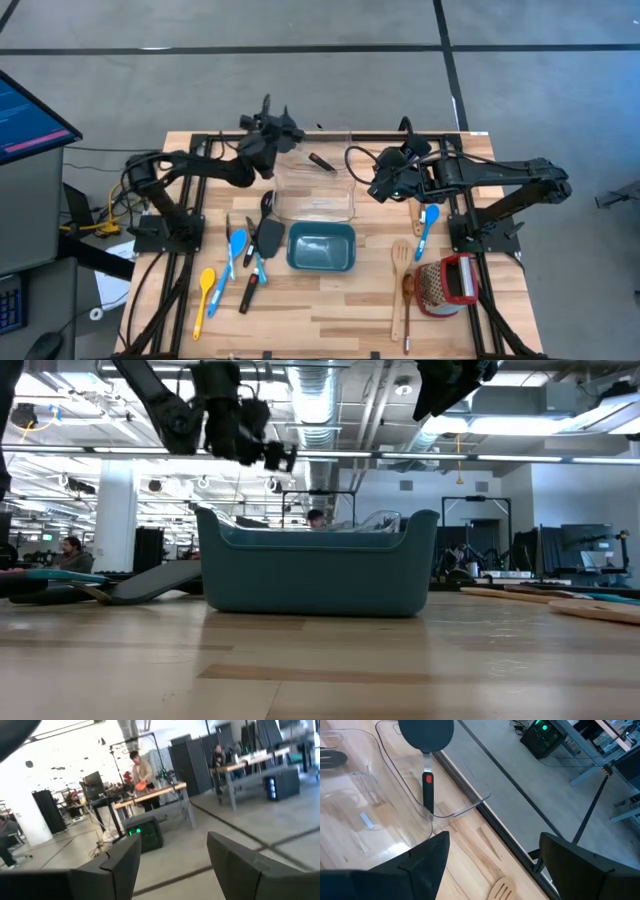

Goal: Pick & Place Kitchen Items
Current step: Put the top wooden slotted spatula into the bottom transparent bin

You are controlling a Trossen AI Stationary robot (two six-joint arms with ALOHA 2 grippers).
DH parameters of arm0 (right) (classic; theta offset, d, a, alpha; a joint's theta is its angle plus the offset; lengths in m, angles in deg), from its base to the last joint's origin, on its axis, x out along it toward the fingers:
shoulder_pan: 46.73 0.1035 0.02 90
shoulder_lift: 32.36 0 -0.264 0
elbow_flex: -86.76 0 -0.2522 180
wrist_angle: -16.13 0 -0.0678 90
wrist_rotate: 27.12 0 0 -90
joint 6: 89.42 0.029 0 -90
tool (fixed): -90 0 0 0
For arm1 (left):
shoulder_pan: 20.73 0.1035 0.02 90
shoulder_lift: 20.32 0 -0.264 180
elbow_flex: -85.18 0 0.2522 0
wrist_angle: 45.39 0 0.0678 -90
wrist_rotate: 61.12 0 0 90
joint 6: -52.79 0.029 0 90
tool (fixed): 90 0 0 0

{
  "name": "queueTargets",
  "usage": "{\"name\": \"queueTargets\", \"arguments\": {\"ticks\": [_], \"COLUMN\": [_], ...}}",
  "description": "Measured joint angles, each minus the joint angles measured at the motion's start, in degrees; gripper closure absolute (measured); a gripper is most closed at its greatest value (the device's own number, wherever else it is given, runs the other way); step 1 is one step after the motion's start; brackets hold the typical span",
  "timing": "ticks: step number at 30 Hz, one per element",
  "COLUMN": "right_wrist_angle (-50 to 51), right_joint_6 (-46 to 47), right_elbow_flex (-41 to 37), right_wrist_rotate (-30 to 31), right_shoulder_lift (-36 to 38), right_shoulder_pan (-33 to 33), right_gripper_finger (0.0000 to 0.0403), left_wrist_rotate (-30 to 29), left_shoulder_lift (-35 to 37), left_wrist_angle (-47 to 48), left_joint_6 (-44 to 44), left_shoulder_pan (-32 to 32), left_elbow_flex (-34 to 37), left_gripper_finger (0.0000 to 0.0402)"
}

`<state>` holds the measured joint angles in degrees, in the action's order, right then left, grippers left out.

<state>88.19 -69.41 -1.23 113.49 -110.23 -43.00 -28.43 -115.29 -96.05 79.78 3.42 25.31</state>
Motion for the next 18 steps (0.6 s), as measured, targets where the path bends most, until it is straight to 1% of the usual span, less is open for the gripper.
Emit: {"name": "queueTargets", "arguments": {"ticks": [5, 8, 10, 12, 16, 18], "right_wrist_angle": [0.0, -0.02, -0.04, -0.07, -0.14, -0.86], "right_joint_6": [0.0, 0.0, 0.0, -0.18, -4.16, -4.96], "right_elbow_flex": [0.0, 0.0, 0.0, 0.0, 0.0, 0.0], "right_wrist_rotate": [0.0, 0.0, -0.32, -3.3, -13.14, -17.09], "right_shoulder_lift": [0.0, 0.0, 0.0, 0.0, 0.0, 0.0], "right_shoulder_pan": [0.0, 0.0, 0.0, 0.0, 0.02, 0.17], "right_gripper_finger": [0.0099, 0.0099, 0.0099, 0.0099, 0.0099, 0.0099], "left_wrist_rotate": [-0.25, 0.0, 0.34, 0.53, 0.63, 0.59], "left_shoulder_lift": [7.42, 12.23, 15.48, 18.5, 23.5, 25.29], "left_wrist_angle": [0.23, 1.13, 3.52, 6.97, 13.75, 15.23], "left_joint_6": [-0.25, -0.23, -0.23, -0.23, -0.23, -0.25], "left_shoulder_pan": [-1.78, -4.24, -6.17, -8.28, -12.22, -14.22], "left_elbow_flex": [0.0, 0.0, 0.0, 0.0, 0.0, 0.02], "left_gripper_finger": [0.0188, 0.019, 0.0197, 0.0208, 0.0235, 0.0247]}}
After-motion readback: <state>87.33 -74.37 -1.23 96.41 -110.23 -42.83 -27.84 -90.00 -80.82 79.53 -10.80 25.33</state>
